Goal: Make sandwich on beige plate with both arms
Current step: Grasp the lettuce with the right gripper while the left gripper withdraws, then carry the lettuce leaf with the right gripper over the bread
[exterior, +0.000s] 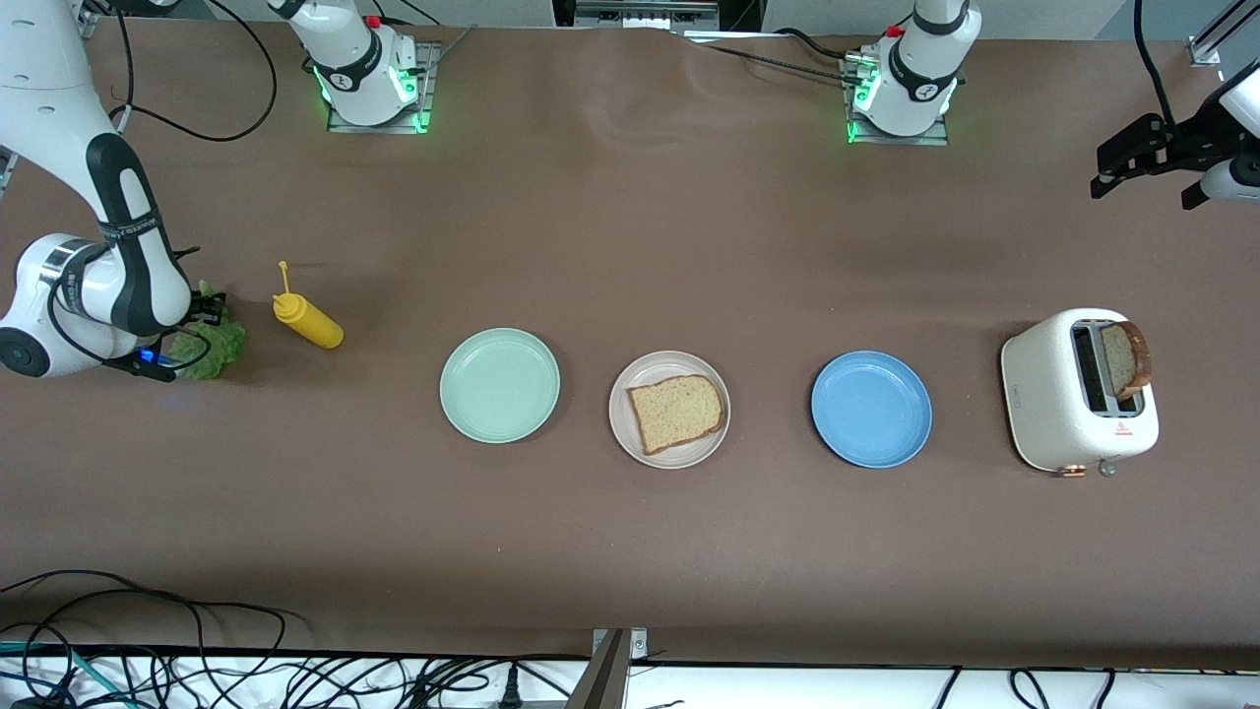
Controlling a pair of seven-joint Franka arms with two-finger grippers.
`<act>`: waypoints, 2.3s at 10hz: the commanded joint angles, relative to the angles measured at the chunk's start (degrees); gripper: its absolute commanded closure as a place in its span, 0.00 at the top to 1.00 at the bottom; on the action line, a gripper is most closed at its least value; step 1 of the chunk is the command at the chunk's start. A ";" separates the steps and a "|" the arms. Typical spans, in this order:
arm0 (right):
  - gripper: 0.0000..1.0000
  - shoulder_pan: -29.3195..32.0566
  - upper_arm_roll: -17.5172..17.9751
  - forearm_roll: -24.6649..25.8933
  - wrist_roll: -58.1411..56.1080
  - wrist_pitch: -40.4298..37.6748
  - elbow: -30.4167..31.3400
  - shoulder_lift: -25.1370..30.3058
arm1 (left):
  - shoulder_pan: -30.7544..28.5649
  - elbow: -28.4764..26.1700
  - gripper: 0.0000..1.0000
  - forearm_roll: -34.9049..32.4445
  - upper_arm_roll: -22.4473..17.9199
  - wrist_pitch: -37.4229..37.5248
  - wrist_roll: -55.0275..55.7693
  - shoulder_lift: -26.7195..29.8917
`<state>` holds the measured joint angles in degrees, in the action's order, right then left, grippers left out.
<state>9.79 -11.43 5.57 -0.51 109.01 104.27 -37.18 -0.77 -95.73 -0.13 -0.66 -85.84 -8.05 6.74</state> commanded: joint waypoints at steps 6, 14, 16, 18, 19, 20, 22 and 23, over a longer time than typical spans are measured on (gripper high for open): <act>0.00 -1.52 1.59 0.32 -0.81 -12.71 -9.38 2.28 | 0.24 2.83 1.00 -0.74 1.10 1.99 2.86 -2.44; 0.00 -16.09 1.50 -4.41 -0.11 -42.30 -42.73 4.03 | -2.66 2.92 1.00 -0.74 0.58 2.17 2.95 -2.70; 0.00 -21.89 1.50 -7.48 0.15 -40.29 -44.48 5.01 | -2.75 2.92 1.00 -0.74 0.58 2.17 2.95 -3.05; 0.00 -27.34 1.68 -11.79 5.91 -34.52 -45.29 5.01 | -2.84 2.92 1.00 -0.74 0.58 2.17 2.95 -3.05; 0.00 -30.42 2.11 -13.46 8.04 -30.22 -45.29 5.01 | -2.92 2.92 1.00 -0.74 0.58 2.17 2.95 -3.05; 0.00 -33.84 2.81 -14.78 8.76 -25.91 -45.12 4.23 | -2.84 2.92 1.00 -0.74 0.58 2.17 2.86 -3.05; 0.00 -41.31 3.00 -14.88 10.42 -14.67 -44.76 0.46 | -2.84 2.92 1.00 -0.74 0.58 2.17 2.95 -3.05; 0.00 -44.13 3.08 -14.89 10.26 -8.79 -44.76 -1.65 | -2.84 2.92 1.00 -0.74 0.58 2.17 2.95 -3.05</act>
<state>-31.13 -7.83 -8.59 9.32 94.15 60.23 -35.56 -3.18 -94.59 -0.13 -0.53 -85.05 -5.40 4.51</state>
